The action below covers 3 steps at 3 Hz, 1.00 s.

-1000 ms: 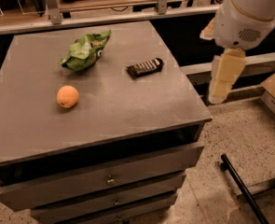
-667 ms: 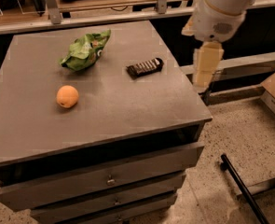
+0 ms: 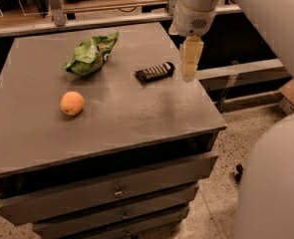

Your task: Pick rxbar chocolate

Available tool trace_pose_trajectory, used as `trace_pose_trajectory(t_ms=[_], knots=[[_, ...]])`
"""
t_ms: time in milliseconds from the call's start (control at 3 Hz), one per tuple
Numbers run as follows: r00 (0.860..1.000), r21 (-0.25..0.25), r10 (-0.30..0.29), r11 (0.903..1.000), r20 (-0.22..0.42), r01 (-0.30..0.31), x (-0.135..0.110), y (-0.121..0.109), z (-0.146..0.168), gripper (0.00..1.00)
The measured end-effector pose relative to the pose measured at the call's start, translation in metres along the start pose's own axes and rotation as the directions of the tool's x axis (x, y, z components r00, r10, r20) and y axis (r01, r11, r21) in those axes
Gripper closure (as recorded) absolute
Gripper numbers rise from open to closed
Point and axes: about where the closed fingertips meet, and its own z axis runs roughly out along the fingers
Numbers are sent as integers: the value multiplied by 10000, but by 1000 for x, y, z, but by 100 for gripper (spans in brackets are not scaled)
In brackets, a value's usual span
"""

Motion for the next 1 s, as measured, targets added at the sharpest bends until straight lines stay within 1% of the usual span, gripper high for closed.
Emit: trace_pose_trajectory(t_ms=[333, 667, 1000], knots=[[9995, -247, -328, 9992, 20, 329, -9, -17, 24, 0], [9985, -485, -553, 9973, 46, 555, -15, -23, 43, 0], [9971, -742, -762, 9943, 37, 762, -19, -24, 58, 2]])
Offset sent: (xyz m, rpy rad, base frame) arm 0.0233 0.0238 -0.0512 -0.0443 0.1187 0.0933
